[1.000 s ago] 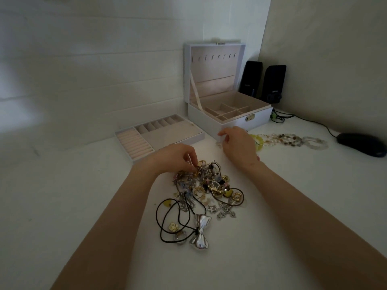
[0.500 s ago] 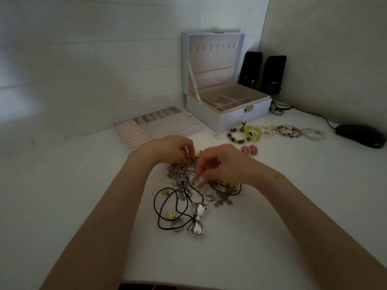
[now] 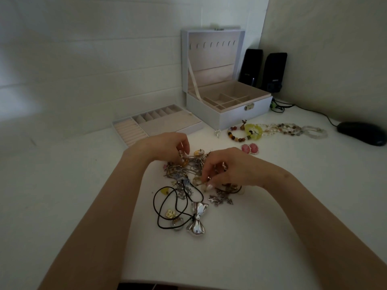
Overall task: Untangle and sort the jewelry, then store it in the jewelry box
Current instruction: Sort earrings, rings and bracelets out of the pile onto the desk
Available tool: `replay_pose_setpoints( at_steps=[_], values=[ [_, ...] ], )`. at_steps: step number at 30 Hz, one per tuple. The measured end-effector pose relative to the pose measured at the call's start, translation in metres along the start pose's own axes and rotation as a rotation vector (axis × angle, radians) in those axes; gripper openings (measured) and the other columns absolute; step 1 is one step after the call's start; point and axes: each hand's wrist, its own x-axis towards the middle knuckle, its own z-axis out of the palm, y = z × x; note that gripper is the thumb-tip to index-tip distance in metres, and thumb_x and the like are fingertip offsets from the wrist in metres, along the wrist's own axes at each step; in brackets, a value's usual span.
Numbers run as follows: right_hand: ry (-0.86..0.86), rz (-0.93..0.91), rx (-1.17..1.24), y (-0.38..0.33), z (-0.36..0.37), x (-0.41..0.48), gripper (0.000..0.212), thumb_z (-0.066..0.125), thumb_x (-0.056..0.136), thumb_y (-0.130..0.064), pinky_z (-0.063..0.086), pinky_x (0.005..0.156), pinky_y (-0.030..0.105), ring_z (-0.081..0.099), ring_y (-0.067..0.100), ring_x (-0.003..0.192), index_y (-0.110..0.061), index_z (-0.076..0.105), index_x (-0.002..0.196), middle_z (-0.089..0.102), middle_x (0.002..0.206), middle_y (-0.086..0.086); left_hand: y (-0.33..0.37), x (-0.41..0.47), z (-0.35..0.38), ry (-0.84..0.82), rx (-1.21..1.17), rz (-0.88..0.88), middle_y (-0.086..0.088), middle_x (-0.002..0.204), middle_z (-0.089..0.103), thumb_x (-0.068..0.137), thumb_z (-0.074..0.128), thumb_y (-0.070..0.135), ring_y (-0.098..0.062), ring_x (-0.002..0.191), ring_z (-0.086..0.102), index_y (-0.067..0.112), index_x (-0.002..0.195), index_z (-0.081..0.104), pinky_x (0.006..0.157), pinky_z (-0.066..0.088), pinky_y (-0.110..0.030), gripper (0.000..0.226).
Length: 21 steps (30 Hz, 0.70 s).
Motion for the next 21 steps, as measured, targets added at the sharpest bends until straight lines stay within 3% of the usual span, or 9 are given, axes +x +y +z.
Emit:
replay_pose_setpoints(
  at_steps=[3, 8, 11, 16, 21],
  values=[
    [0.000, -0.031, -0.012, 0.003, 0.004, 0.002, 0.016, 0.079, 0.075, -0.016, 0.044, 0.068, 0.020, 0.049, 0.002, 0.067, -0.023, 0.073, 0.087, 0.064, 0.085, 0.002, 0.001, -0.001, -0.003, 0.003, -0.031, 0.017, 0.006, 0.089, 0.057, 0.084, 0.067, 0.011, -0.013, 0.085, 0.054, 0.022, 0.092, 0.060, 0.081, 0.047, -0.032, 0.016],
    [0.166, -0.074, -0.157, 0.005, 0.013, 0.012, 0.021, 0.070, 0.084, -0.022, 0.034, 0.068, 0.013, 0.048, -0.002, 0.074, -0.031, 0.071, 0.103, 0.054, 0.083, -0.012, 0.004, -0.002, -0.002, -0.025, -0.047, 0.034, 0.008, 0.081, 0.060, 0.083, 0.068, 0.014, -0.009, 0.077, 0.055, 0.021, 0.088, 0.065, 0.078, 0.048, -0.030, 0.009],
    [0.112, -0.051, -0.304, 0.004, 0.017, 0.015, 0.019, 0.067, 0.085, -0.026, 0.040, 0.073, 0.024, 0.050, 0.009, 0.085, -0.033, 0.071, 0.103, 0.053, 0.092, -0.005, 0.003, -0.001, -0.003, 0.030, -0.059, 0.038, 0.011, 0.077, 0.058, 0.083, 0.070, 0.015, -0.003, 0.071, 0.054, 0.023, 0.084, 0.063, 0.066, 0.043, -0.023, 0.010],
    [0.116, -0.073, -0.271, 0.001, 0.015, 0.011, 0.017, 0.072, 0.079, -0.020, 0.043, 0.073, 0.023, 0.050, 0.005, 0.078, -0.032, 0.060, 0.083, 0.054, 0.086, -0.013, -0.003, -0.001, -0.008, 0.130, -0.199, 0.023, 0.005, 0.076, 0.065, 0.083, 0.069, 0.010, -0.008, 0.069, 0.060, 0.019, 0.081, 0.065, 0.058, 0.039, -0.019, 0.010],
    [0.361, 0.053, 0.112, 0.007, 0.000, 0.003, 0.019, 0.071, 0.078, -0.002, 0.046, 0.060, 0.013, 0.052, -0.004, 0.056, -0.019, 0.062, 0.073, 0.061, 0.070, -0.008, -0.004, -0.001, -0.008, 0.127, -0.204, 0.032, 0.005, 0.078, 0.065, 0.087, 0.065, 0.011, -0.006, 0.070, 0.059, 0.020, 0.079, 0.064, 0.060, 0.040, -0.019, 0.012]
  ],
)
